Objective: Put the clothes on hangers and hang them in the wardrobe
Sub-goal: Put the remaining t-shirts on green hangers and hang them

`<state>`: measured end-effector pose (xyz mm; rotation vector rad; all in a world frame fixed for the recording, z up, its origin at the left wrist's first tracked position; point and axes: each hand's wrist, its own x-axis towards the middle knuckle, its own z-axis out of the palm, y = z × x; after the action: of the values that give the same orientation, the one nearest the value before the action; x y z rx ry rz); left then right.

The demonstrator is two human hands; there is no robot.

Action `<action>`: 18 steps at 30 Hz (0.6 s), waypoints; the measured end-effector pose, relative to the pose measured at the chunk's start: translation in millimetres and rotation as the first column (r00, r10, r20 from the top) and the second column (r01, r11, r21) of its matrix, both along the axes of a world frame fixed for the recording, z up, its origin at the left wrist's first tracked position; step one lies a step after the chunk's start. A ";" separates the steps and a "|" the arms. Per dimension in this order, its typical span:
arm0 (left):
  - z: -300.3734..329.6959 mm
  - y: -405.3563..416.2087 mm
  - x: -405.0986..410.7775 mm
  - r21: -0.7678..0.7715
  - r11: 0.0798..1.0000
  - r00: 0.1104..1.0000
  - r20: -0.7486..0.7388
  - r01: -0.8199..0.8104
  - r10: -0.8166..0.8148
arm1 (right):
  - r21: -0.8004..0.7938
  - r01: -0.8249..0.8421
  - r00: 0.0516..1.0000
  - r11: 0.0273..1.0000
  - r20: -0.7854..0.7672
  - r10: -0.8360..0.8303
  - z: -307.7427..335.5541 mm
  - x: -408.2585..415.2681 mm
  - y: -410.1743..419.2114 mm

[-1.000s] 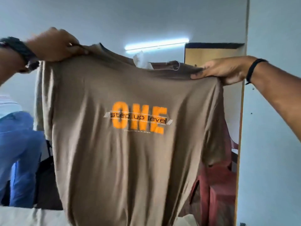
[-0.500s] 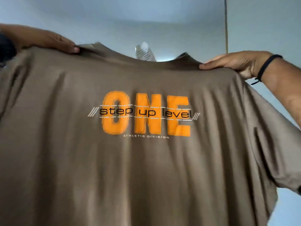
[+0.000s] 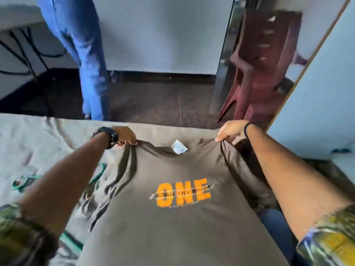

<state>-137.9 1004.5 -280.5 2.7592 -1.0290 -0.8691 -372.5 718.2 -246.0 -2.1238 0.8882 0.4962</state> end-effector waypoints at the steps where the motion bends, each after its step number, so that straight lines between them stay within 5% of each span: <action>1: -17.0 1.8 -1.1 0.045 0.999 0.999 0.038 0.023 -0.024 | -0.091 0.009 1.000 0.996 0.006 -0.008 -22.1 6.8 -4.6; 4: -44.6 -2.6 3.1 -0.067 0.982 0.975 0.118 -0.179 0.186 | -0.385 0.054 0.997 0.921 0.076 -0.027 -50.3 26.9 -14.3; 9: -66.2 -17.7 15.8 -0.393 0.831 0.889 0.067 -0.394 0.454 | -0.097 0.317 0.933 0.943 0.212 -0.292 -93.0 65.5 -27.2; 11: -81.2 -21.2 13.8 -0.493 0.736 0.852 -0.018 -0.463 0.523 | -0.172 0.308 0.942 0.935 0.194 -0.275 -109.7 72.5 -24.2; 14: -102.5 -16.4 5.7 -0.513 0.745 0.871 -0.012 -0.427 0.491 | -0.292 0.297 0.920 0.909 0.341 -0.191 -128.9 78.3 -15.6; 18: -113.2 1.8 -14.4 -0.629 0.636 0.844 -0.060 -0.447 0.533 | -0.136 0.326 0.840 0.936 0.496 -0.220 -127.8 87.6 26.0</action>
<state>-152.3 1006.3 -393.7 2.3158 -0.3921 -0.1951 -285.0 744.1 -373.8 -2.1186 0.9636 -0.2806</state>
